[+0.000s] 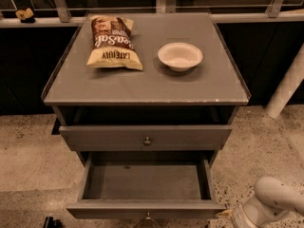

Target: Close middle drawer

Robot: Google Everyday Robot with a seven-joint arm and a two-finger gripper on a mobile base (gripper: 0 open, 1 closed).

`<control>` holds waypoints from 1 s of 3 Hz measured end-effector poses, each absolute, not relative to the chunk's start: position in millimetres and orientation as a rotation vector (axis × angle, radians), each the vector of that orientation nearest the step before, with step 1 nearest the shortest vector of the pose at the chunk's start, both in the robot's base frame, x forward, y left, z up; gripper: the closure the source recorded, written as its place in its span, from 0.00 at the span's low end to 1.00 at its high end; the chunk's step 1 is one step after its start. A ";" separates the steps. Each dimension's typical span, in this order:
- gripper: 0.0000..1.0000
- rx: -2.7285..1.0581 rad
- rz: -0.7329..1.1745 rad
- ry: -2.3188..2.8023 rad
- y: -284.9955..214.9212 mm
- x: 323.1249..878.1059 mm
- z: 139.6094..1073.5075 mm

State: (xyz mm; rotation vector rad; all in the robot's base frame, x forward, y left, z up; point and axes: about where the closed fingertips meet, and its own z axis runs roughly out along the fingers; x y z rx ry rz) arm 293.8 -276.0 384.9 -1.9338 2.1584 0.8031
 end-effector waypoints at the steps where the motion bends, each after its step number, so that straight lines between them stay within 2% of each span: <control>1: 0.00 -1.925 0.824 2.150 -261.5 317.2 391.2; 3: 0.00 -1.883 0.808 2.171 -224.1 369.5 412.4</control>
Offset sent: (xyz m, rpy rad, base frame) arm 0.0877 0.0569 0.0337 0.0082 -0.0149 -0.0320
